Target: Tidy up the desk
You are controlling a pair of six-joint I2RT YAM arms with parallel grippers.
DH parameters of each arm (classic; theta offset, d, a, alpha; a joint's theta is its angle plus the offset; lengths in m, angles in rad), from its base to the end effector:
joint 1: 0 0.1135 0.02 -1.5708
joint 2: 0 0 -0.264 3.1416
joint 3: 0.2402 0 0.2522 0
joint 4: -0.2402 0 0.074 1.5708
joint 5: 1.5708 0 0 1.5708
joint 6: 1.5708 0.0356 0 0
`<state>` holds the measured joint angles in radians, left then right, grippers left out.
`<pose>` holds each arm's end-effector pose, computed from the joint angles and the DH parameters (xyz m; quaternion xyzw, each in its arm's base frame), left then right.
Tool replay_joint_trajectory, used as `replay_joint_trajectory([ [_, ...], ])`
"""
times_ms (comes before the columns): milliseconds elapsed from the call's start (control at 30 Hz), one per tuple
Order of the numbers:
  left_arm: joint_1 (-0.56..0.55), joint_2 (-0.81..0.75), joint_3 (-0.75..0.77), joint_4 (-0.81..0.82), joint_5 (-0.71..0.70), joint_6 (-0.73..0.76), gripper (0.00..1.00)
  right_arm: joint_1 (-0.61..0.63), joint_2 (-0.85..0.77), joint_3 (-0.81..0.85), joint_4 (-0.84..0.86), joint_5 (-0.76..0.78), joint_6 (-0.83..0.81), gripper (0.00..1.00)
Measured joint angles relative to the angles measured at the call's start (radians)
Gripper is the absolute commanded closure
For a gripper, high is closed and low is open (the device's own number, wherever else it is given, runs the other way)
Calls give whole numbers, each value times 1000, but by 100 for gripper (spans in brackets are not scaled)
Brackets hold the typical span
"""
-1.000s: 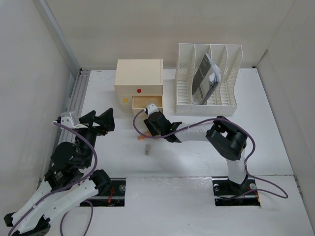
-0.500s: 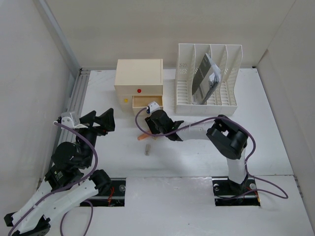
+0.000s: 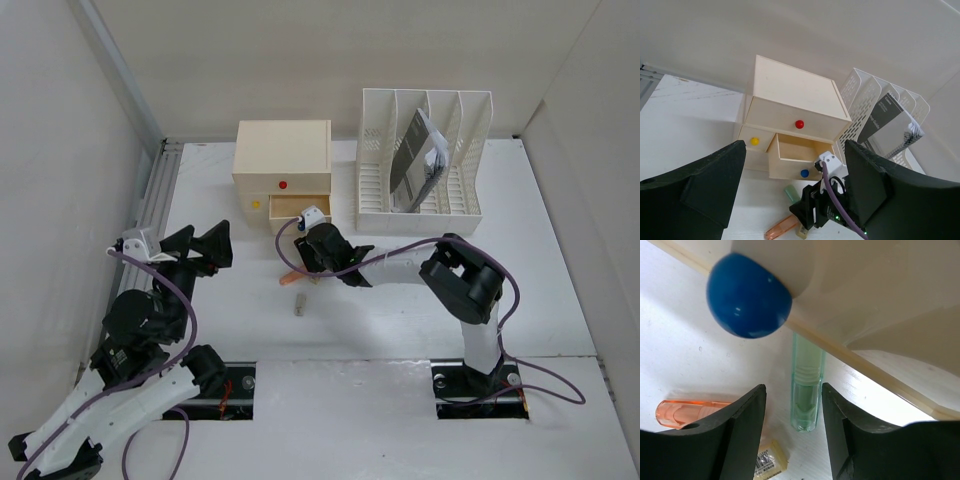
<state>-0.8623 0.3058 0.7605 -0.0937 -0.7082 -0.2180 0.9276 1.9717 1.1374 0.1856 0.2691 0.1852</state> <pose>0.0543 -0.0278 0.3902 -0.1017 0.5963 -0.2277 0.7631 0.2585 0.3291 0.1500 -0.2663 0.8487 0.1308 0.4378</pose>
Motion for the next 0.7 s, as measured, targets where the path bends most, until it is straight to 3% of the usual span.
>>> replay_joint_trajectory([
  [233, 0, -9, 0, 3, 0, 0, 22, -4, 0, 0, 2, -20, 3, 54],
  [700, 0, -16, -1, 6, 0, 0, 22, -4, 0, 7, -29, 31, 18, 55],
])
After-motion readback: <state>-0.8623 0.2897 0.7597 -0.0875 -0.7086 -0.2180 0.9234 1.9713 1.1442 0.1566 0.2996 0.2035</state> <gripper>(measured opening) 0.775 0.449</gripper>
